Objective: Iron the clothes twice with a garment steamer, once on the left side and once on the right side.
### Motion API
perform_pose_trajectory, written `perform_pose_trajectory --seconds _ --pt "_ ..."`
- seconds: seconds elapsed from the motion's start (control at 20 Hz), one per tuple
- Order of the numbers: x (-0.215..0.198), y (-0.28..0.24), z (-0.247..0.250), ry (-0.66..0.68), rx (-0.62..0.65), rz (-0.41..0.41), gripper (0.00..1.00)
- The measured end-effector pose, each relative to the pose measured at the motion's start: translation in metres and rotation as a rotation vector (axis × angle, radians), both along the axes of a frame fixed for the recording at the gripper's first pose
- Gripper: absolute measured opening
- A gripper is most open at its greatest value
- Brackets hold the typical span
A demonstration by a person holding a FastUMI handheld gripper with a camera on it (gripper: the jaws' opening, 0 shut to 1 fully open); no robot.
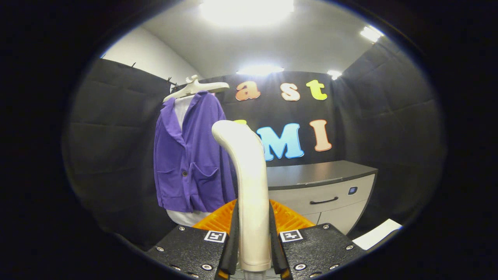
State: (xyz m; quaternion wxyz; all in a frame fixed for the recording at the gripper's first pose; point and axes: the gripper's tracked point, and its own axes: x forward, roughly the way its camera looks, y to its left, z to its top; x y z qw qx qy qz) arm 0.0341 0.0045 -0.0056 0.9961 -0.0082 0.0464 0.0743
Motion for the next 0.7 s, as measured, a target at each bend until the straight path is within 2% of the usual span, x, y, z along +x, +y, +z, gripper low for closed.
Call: perform_pose_trajectory --seconds 0.3,0.7 --pt "-0.020 -0.089 0.038 -0.049 0.015 -0.049 0.36" --pt "-0.021 -0.122 0.035 -0.039 0.011 -0.079 0.35"
